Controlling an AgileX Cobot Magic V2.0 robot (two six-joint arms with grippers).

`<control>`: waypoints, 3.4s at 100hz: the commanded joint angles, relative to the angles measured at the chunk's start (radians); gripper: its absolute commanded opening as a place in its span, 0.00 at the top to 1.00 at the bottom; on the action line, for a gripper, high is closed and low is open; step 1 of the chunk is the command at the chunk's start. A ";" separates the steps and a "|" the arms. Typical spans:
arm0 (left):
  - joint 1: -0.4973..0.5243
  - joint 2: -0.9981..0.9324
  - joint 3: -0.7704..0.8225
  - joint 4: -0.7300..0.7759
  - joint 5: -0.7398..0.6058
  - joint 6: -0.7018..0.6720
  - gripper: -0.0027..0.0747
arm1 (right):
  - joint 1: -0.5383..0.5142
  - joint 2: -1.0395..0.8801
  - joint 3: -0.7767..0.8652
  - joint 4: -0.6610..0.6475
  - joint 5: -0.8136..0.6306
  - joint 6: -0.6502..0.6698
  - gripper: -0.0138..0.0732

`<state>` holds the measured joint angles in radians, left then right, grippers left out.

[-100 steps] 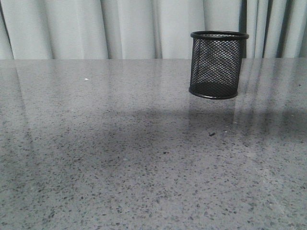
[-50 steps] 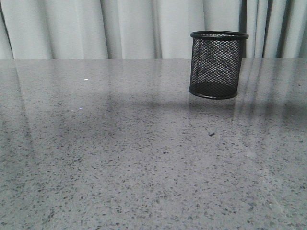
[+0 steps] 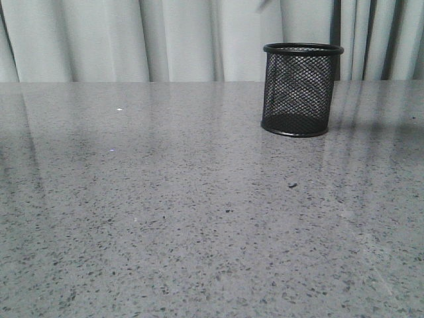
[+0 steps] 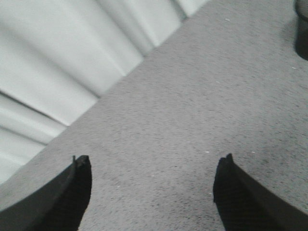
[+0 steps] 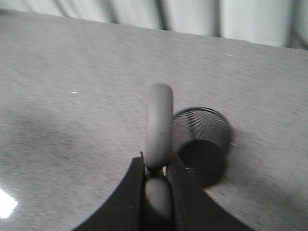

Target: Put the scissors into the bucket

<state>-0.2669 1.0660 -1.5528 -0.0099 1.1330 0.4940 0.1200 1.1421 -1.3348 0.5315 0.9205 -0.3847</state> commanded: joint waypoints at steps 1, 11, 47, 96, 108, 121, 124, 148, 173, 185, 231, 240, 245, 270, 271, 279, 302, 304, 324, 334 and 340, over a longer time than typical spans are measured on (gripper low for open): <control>0.032 -0.035 -0.030 -0.016 -0.075 -0.014 0.33 | -0.005 0.009 -0.075 -0.106 -0.003 0.079 0.90; 0.041 -0.042 -0.030 -0.017 -0.078 -0.014 0.33 | -0.005 0.036 -0.108 -0.145 0.043 0.100 0.90; 0.041 -0.041 -0.030 -0.065 -0.078 -0.014 0.33 | -0.005 0.120 -0.120 -0.163 0.017 0.100 0.90; 0.041 -0.041 -0.030 -0.069 -0.076 -0.014 0.33 | -0.005 0.269 -0.197 -0.161 0.061 0.090 0.90; 0.041 -0.041 -0.030 -0.069 -0.076 -0.014 0.33 | -0.005 0.293 -0.199 -0.158 0.070 0.090 0.90; 0.041 -0.041 -0.030 -0.069 -0.076 -0.014 0.33 | -0.005 0.309 -0.199 -0.151 0.067 0.086 0.81; 0.041 -0.041 -0.030 -0.069 -0.076 -0.014 0.33 | -0.005 0.311 -0.199 -0.151 0.064 0.086 0.77; 0.041 -0.041 -0.030 -0.067 -0.076 -0.014 0.33 | -0.005 0.311 -0.199 -0.144 0.024 0.086 0.46; 0.041 -0.041 -0.030 -0.038 -0.076 -0.014 0.34 | -0.005 0.236 -0.199 -0.163 -0.056 0.083 0.46; 0.041 -0.041 -0.030 -0.016 -0.085 -0.014 0.49 | -0.005 0.175 -0.199 -0.163 -0.102 0.083 0.50; 0.050 -0.051 0.037 0.002 -0.213 -0.100 0.99 | -0.003 -0.042 -0.048 -0.161 -0.237 0.082 0.92; 0.058 -0.080 0.117 -0.005 -0.311 -0.130 0.99 | -0.003 -0.141 0.083 -0.159 -0.365 0.037 0.92; 0.058 -0.110 0.173 -0.007 -0.373 -0.158 0.99 | -0.003 -0.199 0.182 -0.159 -0.447 0.025 0.92; 0.058 -0.294 0.569 -0.069 -0.782 -0.229 0.99 | -0.003 -0.480 0.579 -0.159 -0.744 0.016 0.92; 0.058 -0.307 0.581 -0.074 -0.806 -0.229 0.99 | -0.003 -0.493 0.588 -0.159 -0.747 0.016 0.92; 0.058 -0.374 0.724 -0.103 -0.925 -0.229 0.99 | -0.003 -0.555 0.679 -0.159 -0.772 0.015 0.92; 0.058 -0.581 1.059 -0.208 -1.145 -0.229 0.99 | -0.003 -0.724 0.889 -0.159 -0.820 0.015 0.92; 0.058 -0.601 1.084 -0.223 -1.166 -0.229 0.99 | -0.003 -0.736 0.901 -0.159 -0.822 0.015 0.92; 0.056 -0.728 1.216 -0.234 -1.244 -0.229 0.99 | -0.003 -0.789 0.960 -0.159 -0.840 0.015 0.92; 0.056 -0.737 1.223 -0.234 -1.244 -0.229 0.99 | -0.003 -0.789 0.964 -0.159 -0.835 0.015 0.92; 0.056 -0.737 1.223 -0.234 -1.244 -0.229 0.99 | -0.003 -0.789 0.964 -0.159 -0.825 0.015 0.92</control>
<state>-0.2089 0.3226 -0.3051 -0.2339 -0.0234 0.2797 0.1200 0.3475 -0.3462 0.3670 0.1665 -0.3564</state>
